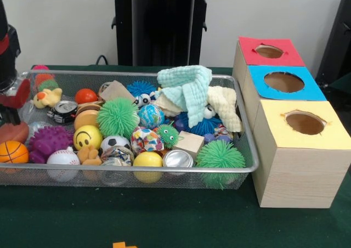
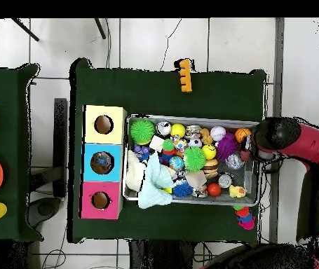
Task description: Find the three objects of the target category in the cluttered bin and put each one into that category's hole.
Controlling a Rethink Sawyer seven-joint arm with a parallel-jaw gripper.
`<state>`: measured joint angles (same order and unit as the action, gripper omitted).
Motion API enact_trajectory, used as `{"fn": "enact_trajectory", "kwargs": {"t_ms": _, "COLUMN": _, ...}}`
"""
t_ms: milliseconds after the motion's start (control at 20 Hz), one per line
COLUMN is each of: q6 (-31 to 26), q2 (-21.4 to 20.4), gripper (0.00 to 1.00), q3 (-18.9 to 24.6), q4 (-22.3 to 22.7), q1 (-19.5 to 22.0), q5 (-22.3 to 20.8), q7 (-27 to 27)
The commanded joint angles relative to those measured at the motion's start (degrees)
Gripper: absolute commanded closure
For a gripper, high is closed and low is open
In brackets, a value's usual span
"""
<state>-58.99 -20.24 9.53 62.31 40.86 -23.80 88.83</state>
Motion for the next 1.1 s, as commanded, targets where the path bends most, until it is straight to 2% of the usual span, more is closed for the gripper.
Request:
{"fn": "enact_trajectory", "kwargs": {"t_ms": 50, "q6": 8.5, "q2": -1.4, "gripper": 1.00, "q3": 4.5, "q4": 9.4, "q1": 0.4, "q5": 2.9, "q7": 2.0}}
{"fn": "enact_trajectory", "kwargs": {"t_ms": 150, "q6": 9.6, "q2": -2.1, "gripper": 1.00, "q3": 4.0, "q4": 11.0, "q1": -0.4, "q5": 3.8, "q7": 3.9}}
{"fn": "enact_trajectory", "kwargs": {"t_ms": 250, "q6": 11.6, "q2": -1.1, "gripper": 1.00, "q3": 3.9, "q4": 11.6, "q1": -0.9, "q5": 4.8, "q7": 6.2}}
{"fn": "enact_trajectory", "kwargs": {"t_ms": 650, "q6": 16.0, "q2": 2.5, "gripper": 1.00, "q3": 2.6, "q4": 10.5, "q1": -5.3, "q5": 8.6, "q7": 13.1}}
{"fn": "enact_trajectory", "kwargs": {"t_ms": 950, "q6": 20.3, "q2": 6.6, "gripper": 1.00, "q3": 1.3, "q4": 8.4, "q1": -7.2, "q5": 9.7, "q7": 13.6}}
{"fn": "enact_trajectory", "kwargs": {"t_ms": 1100, "q6": 22.2, "q2": 7.1, "gripper": 1.00, "q3": 1.2, "q4": 9.4, "q1": -6.8, "q5": 10.0, "q7": 12.6}}
